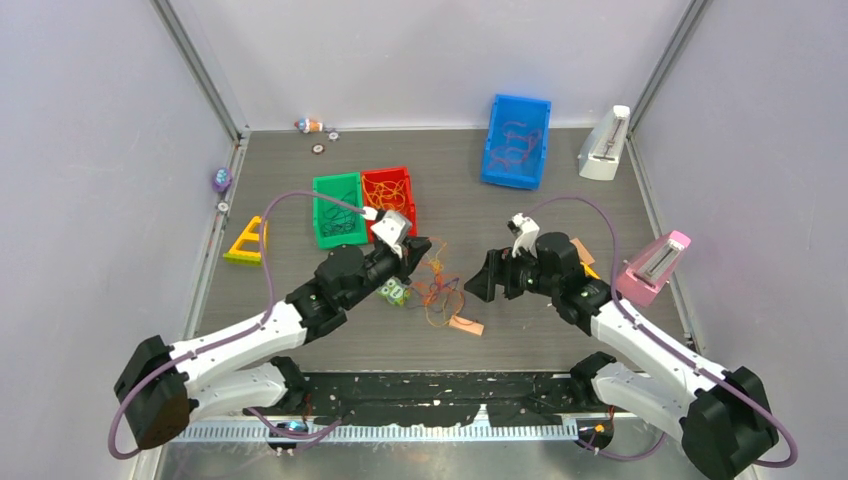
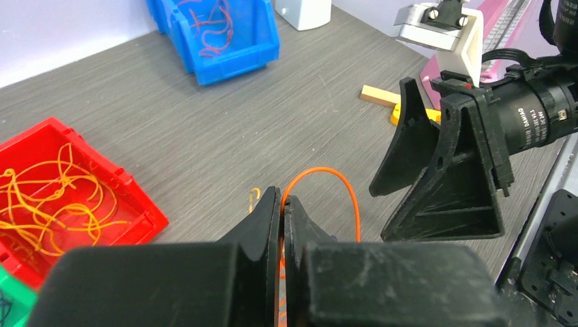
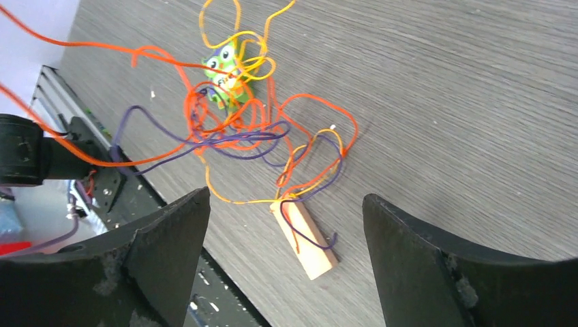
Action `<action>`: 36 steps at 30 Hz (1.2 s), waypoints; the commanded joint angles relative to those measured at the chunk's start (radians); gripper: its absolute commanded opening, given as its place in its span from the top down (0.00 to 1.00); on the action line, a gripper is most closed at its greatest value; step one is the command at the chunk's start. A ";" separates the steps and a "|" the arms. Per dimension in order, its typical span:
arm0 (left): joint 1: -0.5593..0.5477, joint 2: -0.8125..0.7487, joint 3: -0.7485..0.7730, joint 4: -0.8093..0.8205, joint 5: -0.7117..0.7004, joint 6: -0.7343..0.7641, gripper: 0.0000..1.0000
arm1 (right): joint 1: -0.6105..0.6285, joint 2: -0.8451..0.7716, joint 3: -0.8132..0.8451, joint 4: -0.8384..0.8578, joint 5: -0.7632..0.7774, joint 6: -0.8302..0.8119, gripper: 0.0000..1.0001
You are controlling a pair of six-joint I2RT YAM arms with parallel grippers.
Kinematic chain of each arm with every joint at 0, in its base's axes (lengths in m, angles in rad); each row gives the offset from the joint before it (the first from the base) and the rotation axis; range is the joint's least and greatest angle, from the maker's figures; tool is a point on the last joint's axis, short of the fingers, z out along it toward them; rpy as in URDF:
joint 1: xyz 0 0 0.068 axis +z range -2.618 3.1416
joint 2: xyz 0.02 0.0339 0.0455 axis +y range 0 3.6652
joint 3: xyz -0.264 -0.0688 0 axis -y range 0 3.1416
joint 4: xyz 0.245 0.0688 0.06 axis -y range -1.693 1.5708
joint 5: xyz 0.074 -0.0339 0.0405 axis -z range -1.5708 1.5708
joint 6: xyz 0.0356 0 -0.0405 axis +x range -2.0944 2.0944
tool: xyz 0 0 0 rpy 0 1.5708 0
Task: Untangle the cables
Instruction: Untie the cable.
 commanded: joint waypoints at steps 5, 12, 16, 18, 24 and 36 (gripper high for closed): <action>-0.001 -0.044 0.112 -0.241 -0.050 -0.046 1.00 | 0.001 0.005 -0.035 0.181 0.038 -0.015 0.10; 0.003 -0.037 0.199 -0.332 -0.054 -0.081 1.00 | 0.040 0.033 -0.055 0.299 -0.021 -0.058 0.00; 0.005 -0.041 0.245 -0.360 -0.040 -0.091 1.00 | 0.125 0.094 -0.014 0.342 0.038 -0.098 0.03; 0.005 -0.047 0.260 -0.364 -0.011 -0.090 1.00 | 0.151 0.134 0.008 0.360 0.077 -0.099 0.08; 0.007 -0.067 0.283 -0.365 0.035 -0.108 1.00 | 0.228 0.242 0.064 0.465 0.074 -0.117 0.08; 0.042 -0.187 0.312 -0.492 -0.005 -0.215 1.00 | 0.302 0.268 -0.043 0.457 0.549 -0.023 0.69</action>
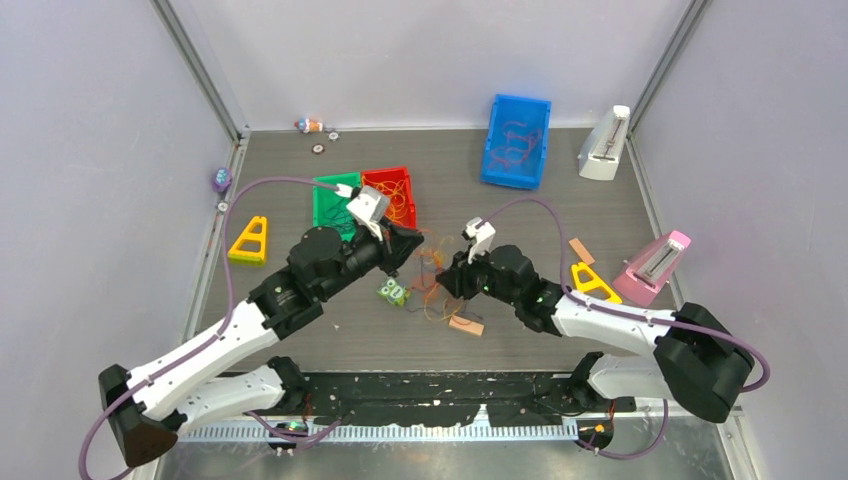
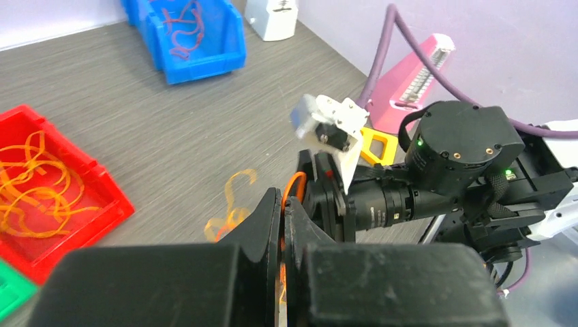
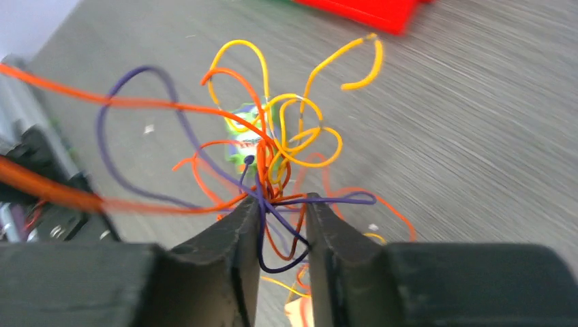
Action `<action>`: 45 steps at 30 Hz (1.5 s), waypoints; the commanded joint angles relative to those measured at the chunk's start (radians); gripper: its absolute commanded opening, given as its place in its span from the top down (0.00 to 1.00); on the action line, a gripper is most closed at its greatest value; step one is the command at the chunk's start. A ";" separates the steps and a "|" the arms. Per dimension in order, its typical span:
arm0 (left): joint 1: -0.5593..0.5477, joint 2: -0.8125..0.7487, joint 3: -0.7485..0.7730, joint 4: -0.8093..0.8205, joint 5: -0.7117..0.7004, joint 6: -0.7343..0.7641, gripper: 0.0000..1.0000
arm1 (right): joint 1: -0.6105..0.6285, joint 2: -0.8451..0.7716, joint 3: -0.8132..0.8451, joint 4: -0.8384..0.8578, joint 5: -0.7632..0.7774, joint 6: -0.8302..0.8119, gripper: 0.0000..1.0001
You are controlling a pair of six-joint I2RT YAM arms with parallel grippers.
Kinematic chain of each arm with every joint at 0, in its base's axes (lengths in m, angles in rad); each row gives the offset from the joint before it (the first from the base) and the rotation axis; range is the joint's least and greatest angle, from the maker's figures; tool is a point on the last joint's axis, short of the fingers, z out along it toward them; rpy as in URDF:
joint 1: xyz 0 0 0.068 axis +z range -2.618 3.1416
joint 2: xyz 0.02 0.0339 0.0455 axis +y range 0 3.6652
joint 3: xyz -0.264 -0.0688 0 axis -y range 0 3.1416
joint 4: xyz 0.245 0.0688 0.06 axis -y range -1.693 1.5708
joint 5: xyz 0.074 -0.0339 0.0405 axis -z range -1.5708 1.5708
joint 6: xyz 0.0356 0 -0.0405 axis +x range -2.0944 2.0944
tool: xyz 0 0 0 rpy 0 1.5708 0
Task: Untangle the cables
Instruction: Untie the cable.
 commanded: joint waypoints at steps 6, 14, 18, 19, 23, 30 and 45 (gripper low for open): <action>0.164 -0.148 0.174 -0.310 -0.205 -0.053 1.00 | -0.088 -0.075 -0.064 -0.237 0.539 0.157 0.87; 0.326 -0.245 0.133 -0.387 -0.207 -0.075 1.00 | -0.312 -0.177 -0.144 -0.302 0.446 0.245 0.90; 0.336 -0.247 0.120 -0.388 -0.211 -0.072 1.00 | -0.320 -0.210 -0.122 -0.307 0.345 0.183 0.64; 0.335 -0.243 0.120 -0.383 -0.199 -0.071 1.00 | -0.321 -0.226 -0.121 -0.294 0.317 0.171 0.53; 0.335 -0.213 0.120 -0.355 -0.134 -0.068 1.00 | -0.321 -0.289 -0.124 -0.249 0.192 0.101 0.10; 0.336 -0.166 0.138 -0.311 -0.056 -0.055 1.00 | -0.278 -0.310 -0.083 -0.159 -0.121 -0.007 0.05; 0.335 -0.049 0.412 -0.371 0.081 -0.106 1.00 | 0.012 0.031 0.108 0.055 -0.028 -0.131 0.05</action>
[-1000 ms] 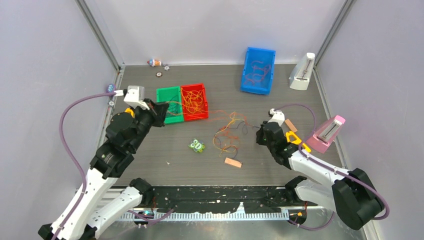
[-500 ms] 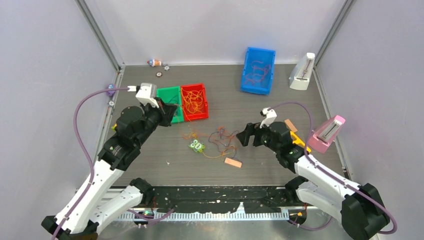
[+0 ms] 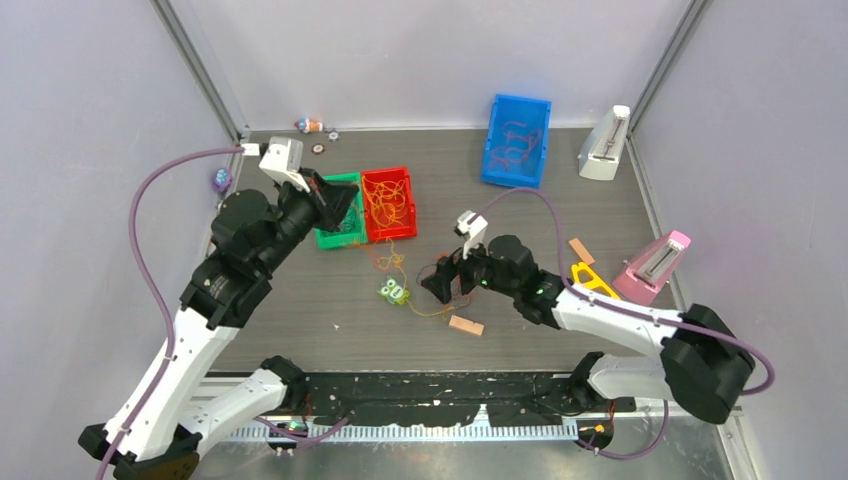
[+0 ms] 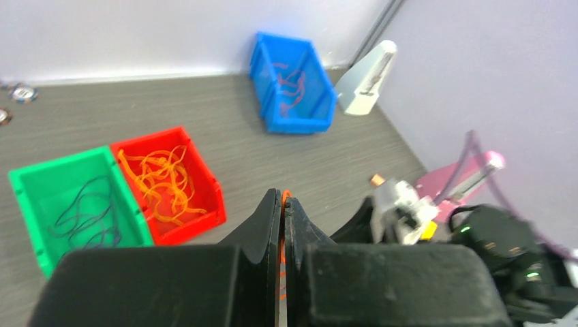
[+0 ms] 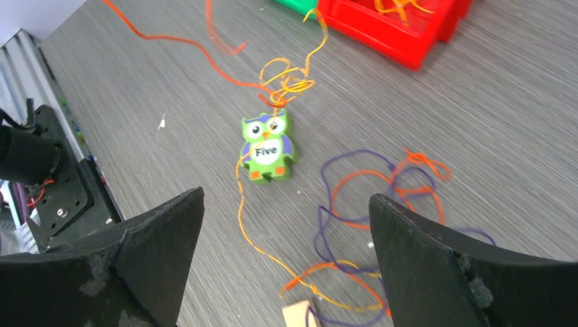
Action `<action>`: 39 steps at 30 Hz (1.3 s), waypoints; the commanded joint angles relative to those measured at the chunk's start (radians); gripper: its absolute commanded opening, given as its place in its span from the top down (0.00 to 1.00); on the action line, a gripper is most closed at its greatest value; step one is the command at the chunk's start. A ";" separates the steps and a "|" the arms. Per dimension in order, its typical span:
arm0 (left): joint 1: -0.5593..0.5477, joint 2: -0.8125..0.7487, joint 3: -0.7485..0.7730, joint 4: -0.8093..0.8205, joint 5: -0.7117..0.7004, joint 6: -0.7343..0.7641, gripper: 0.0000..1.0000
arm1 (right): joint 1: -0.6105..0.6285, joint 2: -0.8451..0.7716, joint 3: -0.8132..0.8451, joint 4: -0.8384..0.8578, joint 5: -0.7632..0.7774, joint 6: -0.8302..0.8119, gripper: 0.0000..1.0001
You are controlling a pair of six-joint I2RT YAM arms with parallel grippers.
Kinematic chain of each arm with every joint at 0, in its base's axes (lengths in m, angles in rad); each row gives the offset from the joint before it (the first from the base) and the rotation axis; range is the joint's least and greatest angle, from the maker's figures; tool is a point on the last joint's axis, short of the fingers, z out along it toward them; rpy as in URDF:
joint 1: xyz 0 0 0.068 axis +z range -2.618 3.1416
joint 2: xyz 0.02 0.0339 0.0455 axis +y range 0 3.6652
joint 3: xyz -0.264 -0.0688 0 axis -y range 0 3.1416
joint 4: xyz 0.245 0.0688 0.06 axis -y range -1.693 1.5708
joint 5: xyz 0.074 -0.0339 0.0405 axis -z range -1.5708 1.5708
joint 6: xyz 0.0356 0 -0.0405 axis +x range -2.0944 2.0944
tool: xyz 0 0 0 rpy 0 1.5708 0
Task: Untangle the cables
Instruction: Untie the cable.
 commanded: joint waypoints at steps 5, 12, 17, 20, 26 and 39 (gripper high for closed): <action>0.005 0.097 0.235 -0.030 0.183 -0.082 1.00 | 0.056 0.167 0.081 0.238 -0.008 -0.041 0.05; 0.005 0.126 0.307 -0.038 0.168 -0.075 1.00 | 0.079 0.349 0.200 0.195 0.024 0.003 0.45; 0.005 0.076 0.351 -0.112 -0.037 0.057 1.00 | 0.063 0.293 0.023 0.273 0.135 0.141 0.89; 0.012 0.043 0.356 -0.156 -0.195 0.141 1.00 | 0.028 0.209 -0.078 0.232 0.257 0.218 0.94; 0.034 0.009 0.338 -0.215 -0.373 0.192 1.00 | -0.147 -0.045 -0.261 0.072 0.338 0.274 0.95; 0.038 -0.008 0.181 -0.121 -0.322 0.159 1.00 | -0.226 -0.366 -0.268 -0.128 0.505 0.204 0.89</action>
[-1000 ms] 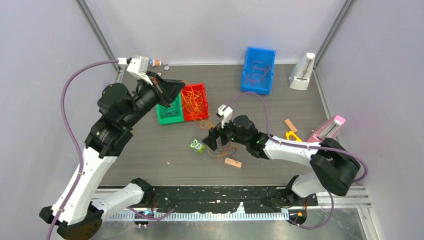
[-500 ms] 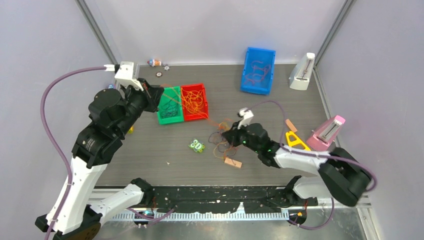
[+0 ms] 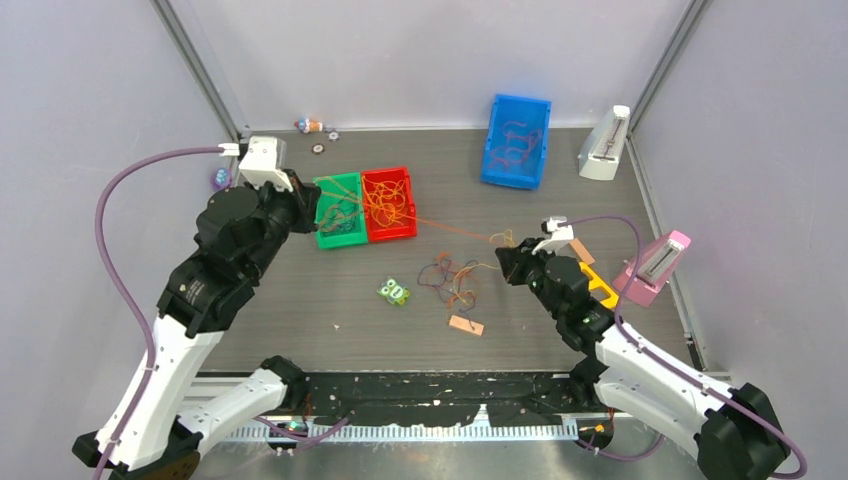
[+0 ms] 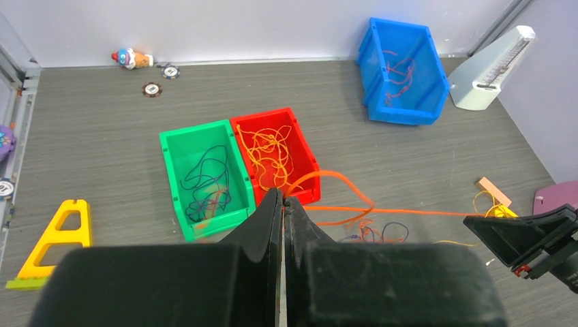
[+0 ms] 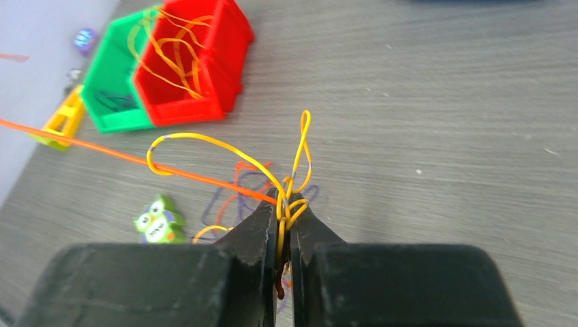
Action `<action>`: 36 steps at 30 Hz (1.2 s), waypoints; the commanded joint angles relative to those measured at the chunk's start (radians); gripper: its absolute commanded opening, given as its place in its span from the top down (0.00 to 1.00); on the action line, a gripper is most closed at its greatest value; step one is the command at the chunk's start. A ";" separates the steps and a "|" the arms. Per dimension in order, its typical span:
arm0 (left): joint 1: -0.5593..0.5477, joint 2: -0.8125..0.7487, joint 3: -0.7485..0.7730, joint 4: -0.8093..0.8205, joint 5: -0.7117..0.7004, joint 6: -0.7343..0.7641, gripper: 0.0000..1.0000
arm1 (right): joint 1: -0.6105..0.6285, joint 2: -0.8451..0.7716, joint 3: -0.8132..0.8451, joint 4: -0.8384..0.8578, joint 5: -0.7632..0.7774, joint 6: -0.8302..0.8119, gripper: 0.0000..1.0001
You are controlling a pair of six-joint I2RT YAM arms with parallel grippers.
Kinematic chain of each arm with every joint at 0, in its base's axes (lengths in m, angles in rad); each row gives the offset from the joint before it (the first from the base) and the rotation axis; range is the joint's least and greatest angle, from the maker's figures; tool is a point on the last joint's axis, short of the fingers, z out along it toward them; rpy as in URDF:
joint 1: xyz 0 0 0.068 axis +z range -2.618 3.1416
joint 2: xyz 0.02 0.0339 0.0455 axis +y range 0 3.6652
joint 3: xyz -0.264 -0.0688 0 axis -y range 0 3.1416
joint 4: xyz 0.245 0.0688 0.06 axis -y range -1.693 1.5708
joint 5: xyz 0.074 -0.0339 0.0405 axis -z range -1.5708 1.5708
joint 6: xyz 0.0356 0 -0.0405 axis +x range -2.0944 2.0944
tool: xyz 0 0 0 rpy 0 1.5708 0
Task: Untangle the cables
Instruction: Untie the cable.
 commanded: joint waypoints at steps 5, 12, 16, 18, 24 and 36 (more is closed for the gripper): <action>0.029 -0.014 -0.031 0.151 -0.127 0.036 1.00 | -0.029 0.050 0.051 -0.219 0.219 -0.063 0.88; 0.031 -0.012 -0.051 0.168 -0.112 0.041 1.00 | -0.033 0.061 0.052 -0.215 0.212 -0.069 0.51; 0.030 0.018 -0.062 0.169 0.034 0.024 1.00 | -0.033 0.067 0.061 -0.199 0.157 -0.094 0.52; 0.031 0.057 -0.082 0.160 0.131 0.007 1.00 | -0.033 0.072 0.073 -0.192 0.112 -0.109 0.55; 0.029 0.152 -0.214 0.146 0.281 -0.176 0.25 | -0.035 0.102 0.141 -0.209 -0.061 -0.145 0.37; -0.067 0.376 -0.377 0.205 0.261 -0.452 0.01 | -0.033 0.119 0.146 -0.194 -0.105 -0.147 0.34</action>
